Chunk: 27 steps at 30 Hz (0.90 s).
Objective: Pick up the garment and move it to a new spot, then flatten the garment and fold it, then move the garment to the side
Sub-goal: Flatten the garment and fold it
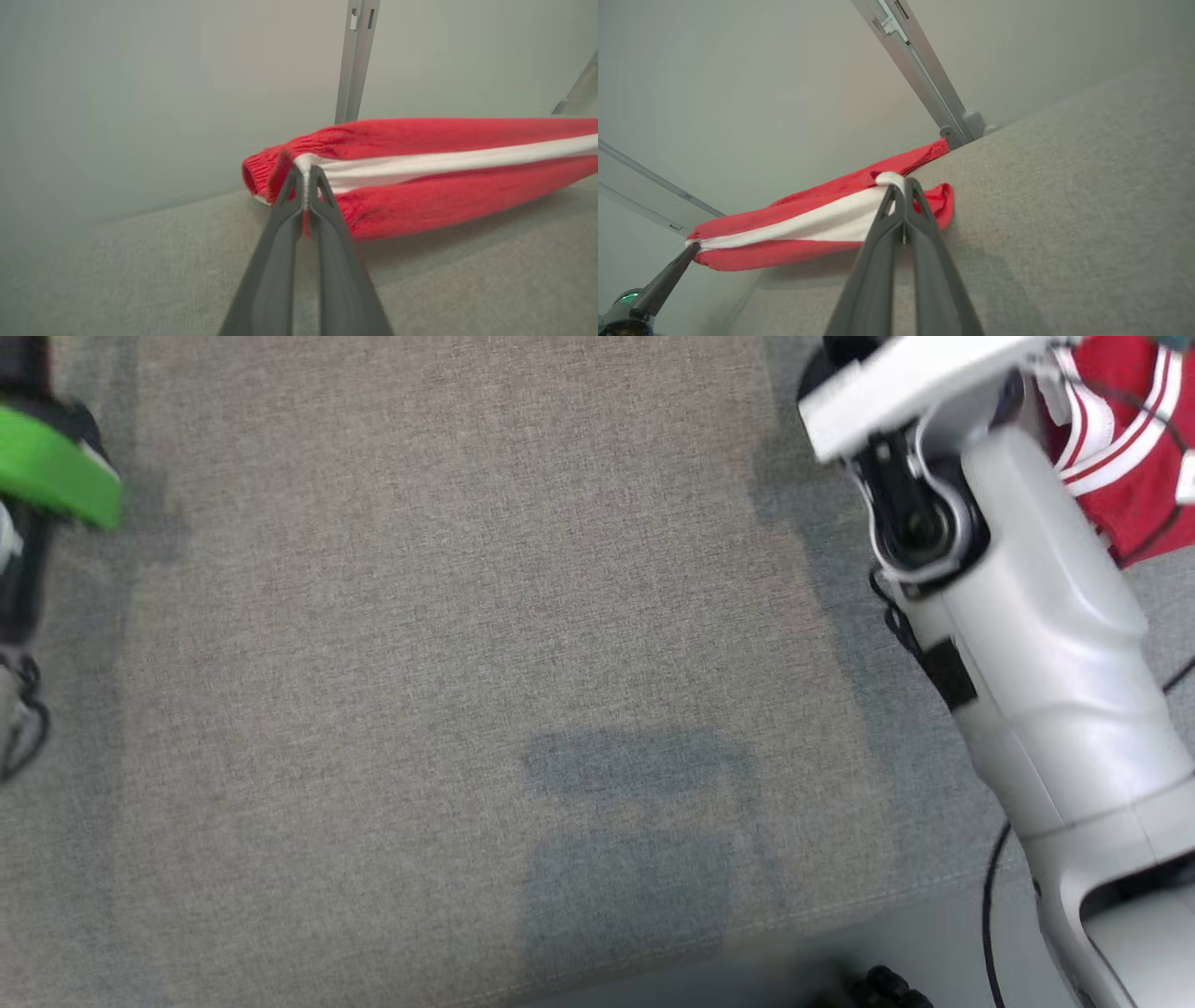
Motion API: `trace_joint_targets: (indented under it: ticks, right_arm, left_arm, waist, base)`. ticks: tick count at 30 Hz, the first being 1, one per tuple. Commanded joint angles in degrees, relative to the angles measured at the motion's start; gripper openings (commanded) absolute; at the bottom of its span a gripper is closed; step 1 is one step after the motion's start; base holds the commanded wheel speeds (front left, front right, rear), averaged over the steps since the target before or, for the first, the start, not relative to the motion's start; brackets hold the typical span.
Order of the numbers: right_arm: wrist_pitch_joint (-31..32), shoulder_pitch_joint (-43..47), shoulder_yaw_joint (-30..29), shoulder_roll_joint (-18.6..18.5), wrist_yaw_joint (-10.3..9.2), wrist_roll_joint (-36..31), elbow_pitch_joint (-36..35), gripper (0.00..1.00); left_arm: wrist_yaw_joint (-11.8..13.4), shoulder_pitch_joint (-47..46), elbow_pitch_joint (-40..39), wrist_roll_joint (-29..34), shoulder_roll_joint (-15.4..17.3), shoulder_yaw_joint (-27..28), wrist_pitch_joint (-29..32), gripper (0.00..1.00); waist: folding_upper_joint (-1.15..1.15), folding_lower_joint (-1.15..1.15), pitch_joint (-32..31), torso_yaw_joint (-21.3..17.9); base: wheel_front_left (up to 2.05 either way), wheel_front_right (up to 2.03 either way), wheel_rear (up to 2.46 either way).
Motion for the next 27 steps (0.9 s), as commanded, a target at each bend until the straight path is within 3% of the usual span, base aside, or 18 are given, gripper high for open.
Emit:
trace_joint_targets:
  ticks: [1, 10, 15, 23, 27]
  right_arm:
    - [-0.8, 5.4, 0.4, -2.3, -0.10, 2.1, -1.6, 0.00]
    - [3.1, 32.1, 2.9, -12.8, -0.12, 9.8, -12.4, 0.00]
    - [3.8, 42.9, 1.9, -15.9, -0.14, 11.7, -17.5, 0.00]
    - [5.2, 63.8, -4.6, -20.2, -0.18, 13.4, -28.9, 0.00]
    - [6.2, 70.7, -9.7, -19.5, -0.17, 14.9, -36.2, 0.00]
  left_arm:
    - [0.0, 6.0, -2.4, 0.4, -0.5, 1.4, -0.2, 0.00]
    - [0.0, 37.0, -15.7, 2.7, -4.2, 8.5, -0.2, 0.00]
    - [0.4, 49.5, -20.0, 3.9, -6.6, 11.2, -0.2, 0.00]
    - [6.4, 70.6, -30.1, 6.7, -11.2, 13.9, -0.2, 0.00]
    - [7.3, 75.1, -34.2, 5.3, -13.8, 12.3, 0.1, 0.00]
  waist:
    - [0.49, 0.00, -2.3, 0.9]
    - [0.49, 0.00, -13.8, 2.9]
    - [0.49, 0.00, -18.5, 3.2]
    - [0.49, 0.00, -21.9, 4.0]
    - [0.49, 0.00, -21.3, 5.2]
  base:
    - [0.00, 0.00, 0.00]
    - [0.00, 0.00, 0.00]
    - [0.00, 0.00, 0.00]
    - [0.00, 0.00, 0.00]
    - [0.00, 0.00, 0.00]
